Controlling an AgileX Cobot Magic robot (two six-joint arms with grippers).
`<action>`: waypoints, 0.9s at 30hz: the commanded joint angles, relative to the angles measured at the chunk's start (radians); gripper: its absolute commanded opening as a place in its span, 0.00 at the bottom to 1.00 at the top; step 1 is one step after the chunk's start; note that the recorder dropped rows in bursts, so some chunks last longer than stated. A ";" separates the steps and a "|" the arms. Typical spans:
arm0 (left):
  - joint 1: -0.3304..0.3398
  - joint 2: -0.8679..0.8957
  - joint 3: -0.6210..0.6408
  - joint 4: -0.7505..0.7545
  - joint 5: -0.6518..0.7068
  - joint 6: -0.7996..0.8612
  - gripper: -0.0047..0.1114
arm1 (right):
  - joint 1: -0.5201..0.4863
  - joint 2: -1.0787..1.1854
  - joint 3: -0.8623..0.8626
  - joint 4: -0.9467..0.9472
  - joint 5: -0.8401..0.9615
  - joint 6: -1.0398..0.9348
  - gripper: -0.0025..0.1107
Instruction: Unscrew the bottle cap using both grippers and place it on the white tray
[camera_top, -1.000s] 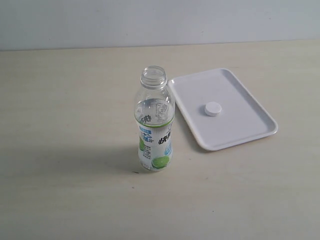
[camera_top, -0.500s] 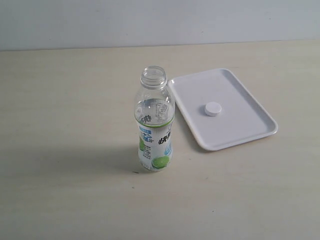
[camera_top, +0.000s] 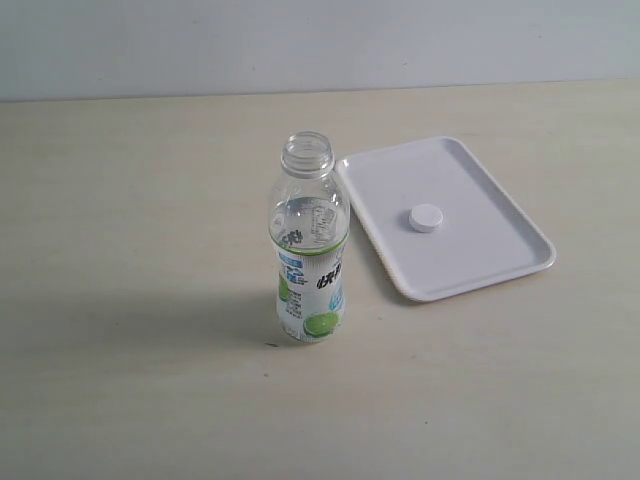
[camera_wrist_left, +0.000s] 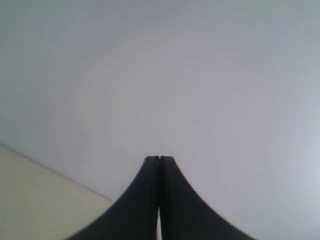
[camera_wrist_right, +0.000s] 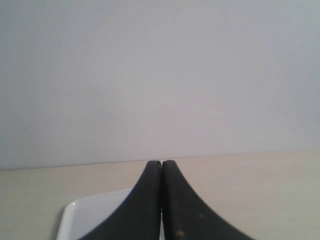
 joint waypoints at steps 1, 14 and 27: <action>-0.005 -0.030 0.004 -0.056 -0.019 0.114 0.04 | -0.005 -0.006 0.005 -0.004 -0.006 -0.010 0.02; -0.003 -0.030 0.004 -0.877 0.274 1.522 0.04 | -0.005 -0.006 0.005 -0.004 -0.006 -0.010 0.02; 0.011 -0.030 0.004 -0.602 0.358 1.318 0.04 | -0.005 -0.006 0.005 -0.004 -0.006 -0.010 0.02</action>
